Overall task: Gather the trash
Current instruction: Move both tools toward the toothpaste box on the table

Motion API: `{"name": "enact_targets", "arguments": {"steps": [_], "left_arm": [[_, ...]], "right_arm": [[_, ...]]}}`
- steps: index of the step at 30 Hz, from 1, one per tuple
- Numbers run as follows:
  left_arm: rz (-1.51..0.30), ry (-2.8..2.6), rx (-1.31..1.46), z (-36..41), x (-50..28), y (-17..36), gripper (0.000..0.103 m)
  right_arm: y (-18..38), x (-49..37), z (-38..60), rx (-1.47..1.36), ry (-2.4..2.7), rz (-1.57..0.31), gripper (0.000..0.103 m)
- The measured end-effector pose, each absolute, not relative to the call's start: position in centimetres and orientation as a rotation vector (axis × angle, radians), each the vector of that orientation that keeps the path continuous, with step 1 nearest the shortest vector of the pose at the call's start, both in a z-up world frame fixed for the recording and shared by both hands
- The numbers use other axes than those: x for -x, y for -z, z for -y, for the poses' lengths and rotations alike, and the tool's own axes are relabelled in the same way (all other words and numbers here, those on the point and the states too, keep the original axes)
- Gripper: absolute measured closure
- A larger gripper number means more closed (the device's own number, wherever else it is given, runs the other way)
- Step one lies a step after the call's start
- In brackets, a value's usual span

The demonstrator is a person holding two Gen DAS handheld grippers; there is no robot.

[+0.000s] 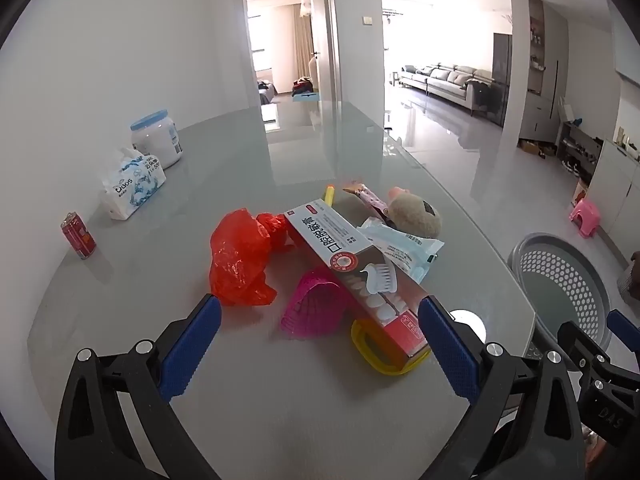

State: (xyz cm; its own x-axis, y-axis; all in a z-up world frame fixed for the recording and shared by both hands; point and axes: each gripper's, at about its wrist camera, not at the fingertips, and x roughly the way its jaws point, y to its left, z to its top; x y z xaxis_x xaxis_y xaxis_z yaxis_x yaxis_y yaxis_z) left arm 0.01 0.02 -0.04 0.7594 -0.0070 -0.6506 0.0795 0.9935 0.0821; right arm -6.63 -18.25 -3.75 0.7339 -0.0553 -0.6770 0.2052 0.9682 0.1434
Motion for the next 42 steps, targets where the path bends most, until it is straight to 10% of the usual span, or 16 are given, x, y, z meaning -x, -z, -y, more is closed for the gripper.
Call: {"name": "enact_targets", "arguments": {"steps": [42], "left_arm": [[-0.694,0.041,-0.119,0.3,0.9,-0.1,0.006]], "right_arm": [[3.1,7.7,18.7,-0.223,0.150,-0.712,0.008]]}}
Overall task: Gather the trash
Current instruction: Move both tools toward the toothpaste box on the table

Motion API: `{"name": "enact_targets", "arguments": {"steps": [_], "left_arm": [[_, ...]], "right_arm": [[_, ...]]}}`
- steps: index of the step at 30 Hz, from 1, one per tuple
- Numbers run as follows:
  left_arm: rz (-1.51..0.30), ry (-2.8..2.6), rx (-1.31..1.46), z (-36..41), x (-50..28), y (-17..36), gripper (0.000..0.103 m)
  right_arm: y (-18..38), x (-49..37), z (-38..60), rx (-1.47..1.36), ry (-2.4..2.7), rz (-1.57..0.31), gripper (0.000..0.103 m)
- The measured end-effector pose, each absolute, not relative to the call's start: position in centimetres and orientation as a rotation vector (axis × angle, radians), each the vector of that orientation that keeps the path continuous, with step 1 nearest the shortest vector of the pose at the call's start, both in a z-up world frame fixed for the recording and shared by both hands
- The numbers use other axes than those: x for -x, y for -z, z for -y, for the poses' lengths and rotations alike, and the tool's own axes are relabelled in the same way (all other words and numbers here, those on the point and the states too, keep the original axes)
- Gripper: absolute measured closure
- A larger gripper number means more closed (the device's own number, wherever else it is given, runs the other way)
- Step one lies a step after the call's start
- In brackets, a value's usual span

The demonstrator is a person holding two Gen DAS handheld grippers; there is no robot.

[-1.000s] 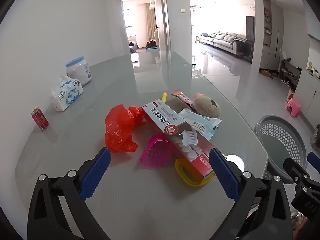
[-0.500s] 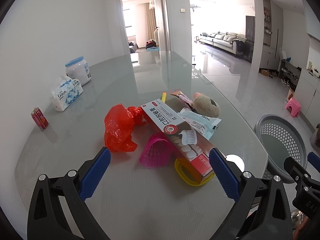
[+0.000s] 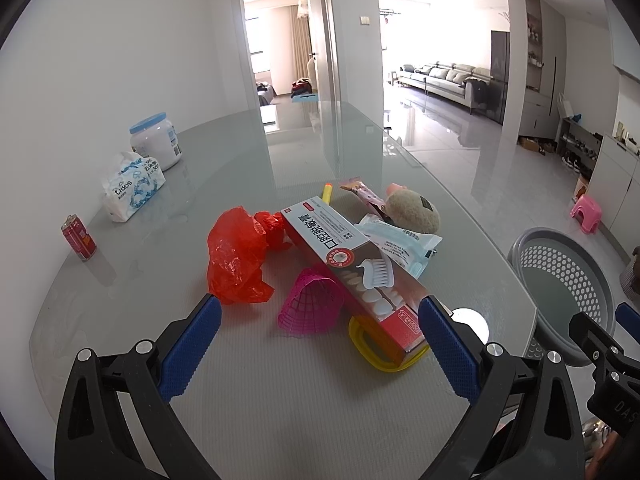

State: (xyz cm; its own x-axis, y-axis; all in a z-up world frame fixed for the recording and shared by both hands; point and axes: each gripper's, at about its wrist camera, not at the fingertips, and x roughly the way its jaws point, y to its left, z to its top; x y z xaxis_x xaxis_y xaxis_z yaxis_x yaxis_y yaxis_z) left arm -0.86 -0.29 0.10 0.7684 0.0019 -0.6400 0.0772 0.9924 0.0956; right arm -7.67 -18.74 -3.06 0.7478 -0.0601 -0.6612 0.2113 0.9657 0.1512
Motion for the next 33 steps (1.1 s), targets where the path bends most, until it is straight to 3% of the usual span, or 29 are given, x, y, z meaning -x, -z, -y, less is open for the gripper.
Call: {"name": "enact_targets", "arguments": {"steps": [33], "left_arm": [[-0.696,0.040,-0.122,0.34,0.52,0.13,0.006]], "right_arm": [[3.09,7.61,18.70,-0.225,0.155,-0.707,0.008]]}}
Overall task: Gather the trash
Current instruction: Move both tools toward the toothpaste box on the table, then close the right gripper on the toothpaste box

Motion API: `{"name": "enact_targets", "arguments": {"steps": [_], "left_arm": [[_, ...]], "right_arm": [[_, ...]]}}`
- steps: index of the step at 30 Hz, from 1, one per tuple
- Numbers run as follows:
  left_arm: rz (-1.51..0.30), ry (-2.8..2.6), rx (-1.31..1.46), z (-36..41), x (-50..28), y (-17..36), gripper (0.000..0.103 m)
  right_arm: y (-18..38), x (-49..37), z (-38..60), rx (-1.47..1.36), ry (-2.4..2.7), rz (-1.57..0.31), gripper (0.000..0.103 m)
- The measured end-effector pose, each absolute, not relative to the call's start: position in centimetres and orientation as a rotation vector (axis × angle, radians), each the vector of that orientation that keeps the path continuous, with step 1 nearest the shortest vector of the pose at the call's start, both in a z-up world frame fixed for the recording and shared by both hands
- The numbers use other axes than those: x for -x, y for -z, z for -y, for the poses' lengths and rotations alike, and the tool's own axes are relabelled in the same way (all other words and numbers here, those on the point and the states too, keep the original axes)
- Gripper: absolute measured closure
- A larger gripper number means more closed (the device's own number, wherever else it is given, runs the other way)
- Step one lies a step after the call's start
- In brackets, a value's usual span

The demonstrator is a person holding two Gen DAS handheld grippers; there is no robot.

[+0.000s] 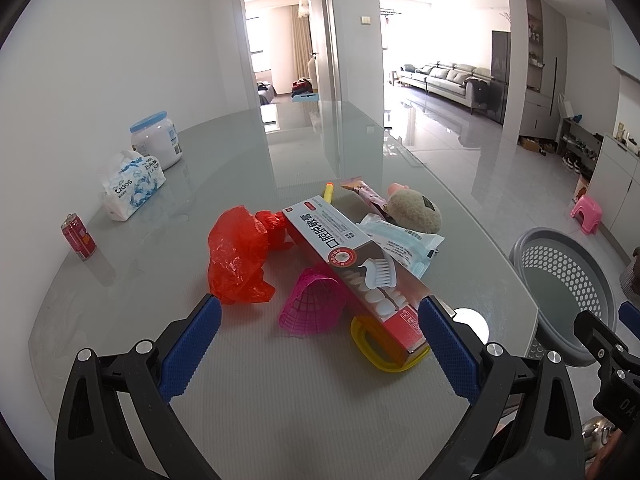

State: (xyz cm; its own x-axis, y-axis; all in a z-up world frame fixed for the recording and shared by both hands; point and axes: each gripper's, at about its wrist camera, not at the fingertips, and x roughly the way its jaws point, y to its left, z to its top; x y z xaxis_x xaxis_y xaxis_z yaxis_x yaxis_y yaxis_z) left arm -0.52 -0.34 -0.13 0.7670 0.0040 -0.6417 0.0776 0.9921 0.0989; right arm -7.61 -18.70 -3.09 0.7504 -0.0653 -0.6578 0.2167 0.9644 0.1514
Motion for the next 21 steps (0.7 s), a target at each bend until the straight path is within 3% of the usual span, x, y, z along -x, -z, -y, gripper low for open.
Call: {"name": "enact_targets", "arguments": {"steps": [21], "left_arm": [[-0.710,-0.010,-0.083,-2.7,-0.9,0.9,0.006]], "right_arm": [[3.4,6.4,16.6,-0.204,0.056,-0.711,0.008]]}}
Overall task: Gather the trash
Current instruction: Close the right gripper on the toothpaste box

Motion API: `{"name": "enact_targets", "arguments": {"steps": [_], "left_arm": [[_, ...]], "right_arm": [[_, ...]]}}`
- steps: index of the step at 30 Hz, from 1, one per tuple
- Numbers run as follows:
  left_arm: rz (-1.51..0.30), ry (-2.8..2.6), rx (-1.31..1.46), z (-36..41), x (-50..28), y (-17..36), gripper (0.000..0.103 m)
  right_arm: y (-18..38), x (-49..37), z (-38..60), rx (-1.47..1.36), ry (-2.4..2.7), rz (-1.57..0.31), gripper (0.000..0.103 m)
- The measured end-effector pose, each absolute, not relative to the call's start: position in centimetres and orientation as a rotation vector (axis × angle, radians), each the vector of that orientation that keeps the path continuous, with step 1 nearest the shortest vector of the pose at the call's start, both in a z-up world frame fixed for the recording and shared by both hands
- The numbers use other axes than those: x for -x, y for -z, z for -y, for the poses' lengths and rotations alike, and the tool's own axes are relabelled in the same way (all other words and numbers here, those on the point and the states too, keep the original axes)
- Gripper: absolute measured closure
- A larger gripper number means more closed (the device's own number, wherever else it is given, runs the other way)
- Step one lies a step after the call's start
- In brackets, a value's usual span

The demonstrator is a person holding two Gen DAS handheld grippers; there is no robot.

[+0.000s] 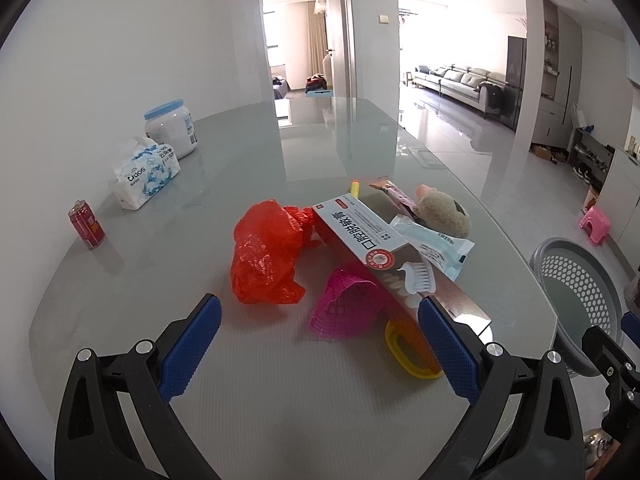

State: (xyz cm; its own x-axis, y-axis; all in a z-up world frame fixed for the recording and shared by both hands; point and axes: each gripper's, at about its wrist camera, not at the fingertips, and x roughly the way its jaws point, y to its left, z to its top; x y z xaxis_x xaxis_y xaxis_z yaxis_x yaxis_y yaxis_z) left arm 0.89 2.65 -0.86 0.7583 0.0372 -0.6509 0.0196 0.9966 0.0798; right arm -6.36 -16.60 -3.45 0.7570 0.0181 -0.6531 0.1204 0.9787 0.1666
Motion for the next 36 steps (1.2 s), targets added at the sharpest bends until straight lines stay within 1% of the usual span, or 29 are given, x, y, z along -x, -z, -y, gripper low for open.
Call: {"name": "enact_targets", "arguments": {"steps": [8,17,29,36], "left_arm": [[-0.735,-0.075,-0.055,-6.1,-2.0,1.7,0.006],[-0.739,-0.128,-0.018,-9.5,-2.7,2.3,0.006],[-0.794,-0.107,0.018,-11.0,-4.0,3.9,0.006],[-0.802,-0.103,0.005,-10.6,-4.1,4.4,0.006]], "right_arm": [[3.5,3.8,13.1,-0.141,-0.066,-0.721,0.008],[4.7,-0.8,8.7,-0.046,-0.168,-0.777,0.008],[6.9,-4.6,6.7,0.003,-0.187,-0.862,0.009],[7.8,-5.7,6.1,0.042,-0.177,-0.883,0.009]]}}
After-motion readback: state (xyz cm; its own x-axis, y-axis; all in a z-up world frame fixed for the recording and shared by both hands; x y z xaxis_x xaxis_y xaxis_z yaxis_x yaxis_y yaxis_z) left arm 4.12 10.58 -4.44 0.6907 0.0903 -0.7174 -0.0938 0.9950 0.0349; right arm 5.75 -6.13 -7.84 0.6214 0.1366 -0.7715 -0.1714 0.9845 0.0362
